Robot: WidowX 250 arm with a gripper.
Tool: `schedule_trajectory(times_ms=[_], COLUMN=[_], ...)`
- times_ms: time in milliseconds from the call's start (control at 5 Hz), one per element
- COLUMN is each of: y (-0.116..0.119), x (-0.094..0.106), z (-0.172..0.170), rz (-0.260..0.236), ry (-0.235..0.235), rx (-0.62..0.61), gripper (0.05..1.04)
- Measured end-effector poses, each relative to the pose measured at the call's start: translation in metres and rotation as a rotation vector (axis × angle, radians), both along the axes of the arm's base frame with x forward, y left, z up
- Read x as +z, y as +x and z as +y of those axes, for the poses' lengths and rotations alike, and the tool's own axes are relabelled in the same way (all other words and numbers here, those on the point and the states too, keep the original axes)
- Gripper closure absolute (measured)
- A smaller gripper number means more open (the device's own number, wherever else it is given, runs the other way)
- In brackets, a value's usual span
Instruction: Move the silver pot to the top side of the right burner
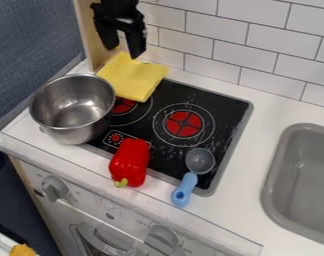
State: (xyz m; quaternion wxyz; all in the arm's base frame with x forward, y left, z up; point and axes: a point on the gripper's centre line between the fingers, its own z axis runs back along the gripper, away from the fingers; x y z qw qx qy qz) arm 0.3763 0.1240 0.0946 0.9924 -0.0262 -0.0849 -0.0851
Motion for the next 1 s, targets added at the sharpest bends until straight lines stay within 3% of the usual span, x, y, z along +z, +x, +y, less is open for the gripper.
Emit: schedule_trajectory(times_ms=[200, 400, 800, 1000], y=[-0.022, -0.048, -0.105, -0.115], x=[0.007, -0.009, -0.035, -0.036], z=[0.003, 0.004, -0.011, -0.02], rz=[-0.001, 0.061, 0.072, 0.052], ry=[0.034, 0.085, 0.17, 0.196], rx=[-0.005, -0.038, -0.114, -0.139], gripper=[0.084, 0.084, 0.084, 0.084])
